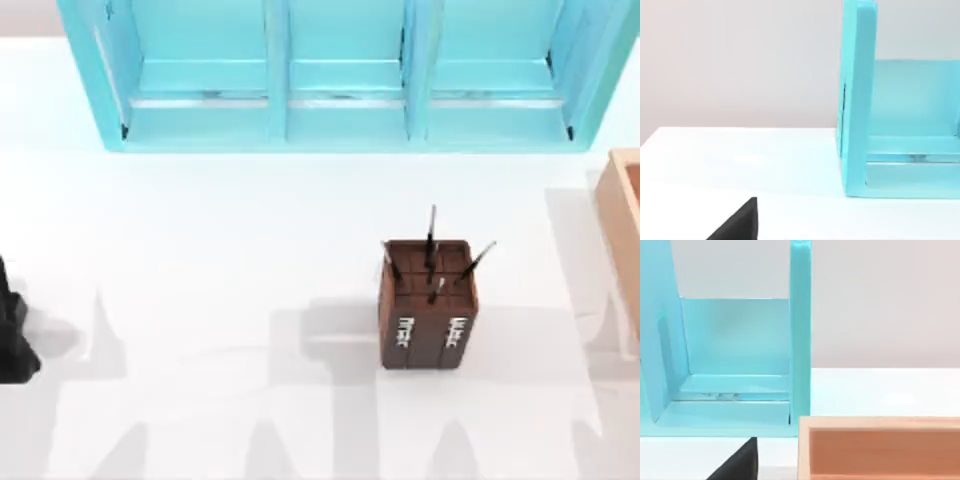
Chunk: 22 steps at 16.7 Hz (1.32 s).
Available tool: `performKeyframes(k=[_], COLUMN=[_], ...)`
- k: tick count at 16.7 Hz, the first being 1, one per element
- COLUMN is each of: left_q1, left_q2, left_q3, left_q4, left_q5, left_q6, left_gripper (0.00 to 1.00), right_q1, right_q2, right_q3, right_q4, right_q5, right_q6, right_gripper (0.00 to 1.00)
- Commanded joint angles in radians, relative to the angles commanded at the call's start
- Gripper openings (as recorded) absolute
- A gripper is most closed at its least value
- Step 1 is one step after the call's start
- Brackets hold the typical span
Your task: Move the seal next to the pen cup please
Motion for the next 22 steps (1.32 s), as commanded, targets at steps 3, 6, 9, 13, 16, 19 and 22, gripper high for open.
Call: performKeyframes(k=[3,6,9,13,16,19,22], left_q1=[0.001,0.011,0.025,0.049,0.069,0.089,0.106], left_q2=[0.011,0.106,0.298,0.68,0.997,1.27,1.488], left_q3=[0.011,0.106,0.284,0.585,0.818,1.033,1.221], left_q4=[-0.01,-0.097,-0.251,-0.52,-0.736,-0.936,-1.102], left_q5=[0.0,-0.002,-0.001,0.001,0.002,0.003,0.002], left_q6=[0.001,0.012,0.031,0.062,0.085,0.107,0.126], left_gripper=[1.0,1.0,1.0,1.0,1.0,1.0,1.0], right_q1=[0.0,0.0,0.0,0.0,0.0,0.0,0.0], right_q2=[0.0,0.0,0.0,0.0,0.0,0.0,0.0], right_q3=[0.0,0.0,0.0,0.0,0.0,0.0,0.0], right_q4=[0.0,0.0,0.0,0.0,0.0,0.0,0.0], right_q5=[0.0,0.0,0.0,0.0,0.0,0.0,0.0], right_q6=[0.0,0.0,0.0,0.0,0.0,0.0,0.0], right_gripper=[1.0,1.0,1.0,1.0,1.0,1.0,1.0])
